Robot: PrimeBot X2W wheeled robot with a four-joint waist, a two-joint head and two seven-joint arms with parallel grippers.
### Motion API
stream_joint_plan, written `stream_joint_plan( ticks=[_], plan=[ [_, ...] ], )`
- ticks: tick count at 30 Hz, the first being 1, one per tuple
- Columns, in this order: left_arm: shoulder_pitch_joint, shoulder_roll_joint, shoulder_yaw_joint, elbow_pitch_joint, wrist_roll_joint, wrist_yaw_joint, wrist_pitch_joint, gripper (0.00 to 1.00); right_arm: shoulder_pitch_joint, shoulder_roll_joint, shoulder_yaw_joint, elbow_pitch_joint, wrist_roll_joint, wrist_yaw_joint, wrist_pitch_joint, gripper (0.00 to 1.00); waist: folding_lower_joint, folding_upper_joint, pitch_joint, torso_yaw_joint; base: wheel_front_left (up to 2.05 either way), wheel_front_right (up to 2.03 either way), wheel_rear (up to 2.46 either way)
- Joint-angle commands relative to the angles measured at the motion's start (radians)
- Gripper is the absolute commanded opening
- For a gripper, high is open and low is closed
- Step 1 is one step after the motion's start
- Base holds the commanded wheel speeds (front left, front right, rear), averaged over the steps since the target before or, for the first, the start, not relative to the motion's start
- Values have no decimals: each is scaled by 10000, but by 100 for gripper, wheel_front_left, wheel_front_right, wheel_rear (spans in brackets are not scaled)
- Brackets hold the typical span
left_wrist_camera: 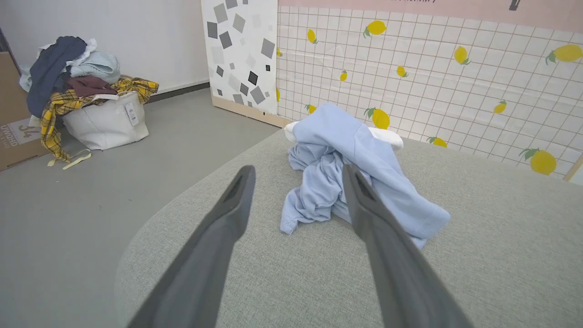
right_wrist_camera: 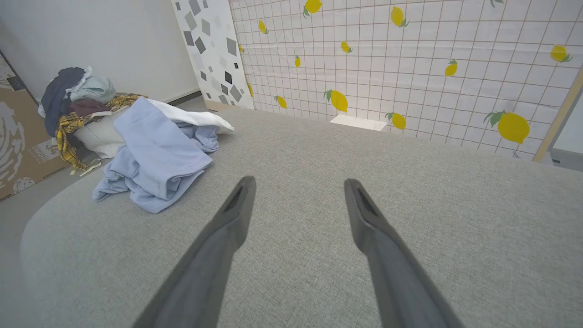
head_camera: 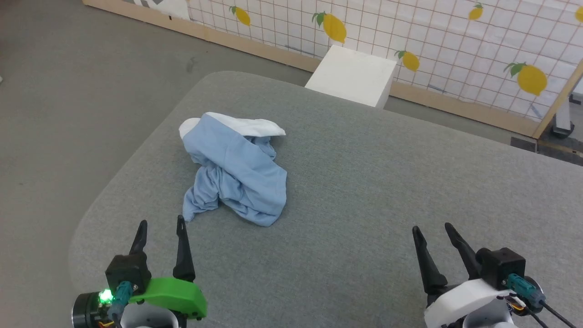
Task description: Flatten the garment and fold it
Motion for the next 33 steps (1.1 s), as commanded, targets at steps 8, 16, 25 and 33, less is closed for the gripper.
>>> stream_joint_plan(
  ticks=[8,16,25,33],
  plan=[
    [146,-18,-35,112,-245,171,-244,100,222,6,39,101,124,-11,-167,100,0,0,20,266,0,0,0],
    [178,-24,-65,255,-417,273,-408,100,270,7,77,192,211,-12,-244,100,0,0,9,507,0,0,0],
    [216,-23,-103,364,-484,414,-594,100,329,8,113,261,150,-13,-423,100,0,0,-28,788,0,0,0],
    [217,15,-124,485,-523,547,-758,100,335,8,88,-9,-98,-14,-384,100,0,0,-12,1036,0,0,0]
  ],
)
